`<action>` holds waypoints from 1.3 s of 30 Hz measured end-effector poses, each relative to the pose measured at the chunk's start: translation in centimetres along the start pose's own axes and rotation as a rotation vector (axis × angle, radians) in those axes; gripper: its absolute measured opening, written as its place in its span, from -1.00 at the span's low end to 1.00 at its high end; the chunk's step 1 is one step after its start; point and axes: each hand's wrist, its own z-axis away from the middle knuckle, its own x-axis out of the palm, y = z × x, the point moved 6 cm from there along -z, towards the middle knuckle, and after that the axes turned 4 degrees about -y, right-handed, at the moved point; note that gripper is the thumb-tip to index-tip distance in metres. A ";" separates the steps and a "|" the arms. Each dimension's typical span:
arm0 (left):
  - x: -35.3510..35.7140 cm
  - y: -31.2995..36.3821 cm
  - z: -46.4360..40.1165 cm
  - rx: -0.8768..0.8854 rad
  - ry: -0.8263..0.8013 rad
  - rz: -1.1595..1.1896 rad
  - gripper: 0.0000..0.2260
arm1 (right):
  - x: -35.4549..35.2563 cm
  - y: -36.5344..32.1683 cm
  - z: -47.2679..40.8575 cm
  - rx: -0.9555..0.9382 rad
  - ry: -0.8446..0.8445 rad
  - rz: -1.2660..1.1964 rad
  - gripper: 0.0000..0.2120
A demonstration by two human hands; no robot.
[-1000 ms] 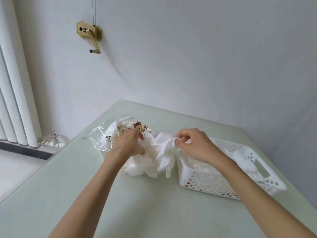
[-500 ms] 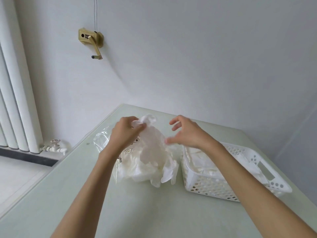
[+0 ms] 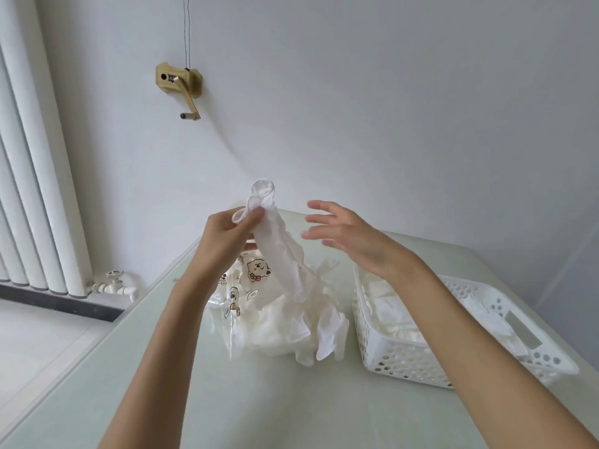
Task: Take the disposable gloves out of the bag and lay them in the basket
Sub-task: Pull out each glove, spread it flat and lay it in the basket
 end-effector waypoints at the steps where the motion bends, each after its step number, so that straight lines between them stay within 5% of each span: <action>1: 0.5 0.2 0.1 -0.006 -0.024 -0.005 -0.71 | 0.3 -0.4 0.2 0.008 -0.059 -0.057 -0.41; 5: 0.8 -0.8 -0.3 -0.129 -0.049 -0.081 -0.36 | 0.5 -0.2 0.7 -0.024 0.014 -0.003 -0.66; 8: 0.7 -1.9 -0.1 -0.197 -0.053 -0.152 -0.34 | -0.9 0.6 1.3 -0.044 0.181 -0.066 -0.85; 12: 2.5 -0.4 0.6 -0.121 -0.171 -0.156 -0.45 | -1.6 1.0 2.6 -0.035 0.139 -0.251 -0.66; 14: 3.9 1.3 1.0 -0.046 -0.244 -0.162 -0.32 | -1.5 0.9 3.5 -0.004 0.065 -0.212 -0.51; 16: 5.1 2.7 1.1 0.013 -0.248 -0.175 -0.29 | -1.7 0.6 4.5 -0.025 0.064 -0.133 -0.64; 19: 6.6 4.3 1.7 0.076 -0.177 -0.234 -0.44 | -3.3 0.3 6.0 -0.138 0.235 -0.202 -0.88; 25: 10.2 4.8 1.6 0.032 -0.370 -0.112 -0.88 | -7.7 1.7 9.9 -0.215 0.407 -0.482 -0.90; 29: 13.4 4.7 1.0 0.029 -0.440 -0.100 -0.83 | -10.2 3.7 12.1 -0.189 0.412 -0.524 -0.90; 36: 19.2 7.2 0.6 0.160 -0.680 -0.311 -0.73 | -13.4 4.6 14.6 -0.084 0.107 -0.248 0.02; 39: 21.2 8.3 1.5 0.190 -0.747 -0.329 -0.74 | -13.3 3.6 14.2 -0.030 0.206 0.057 0.04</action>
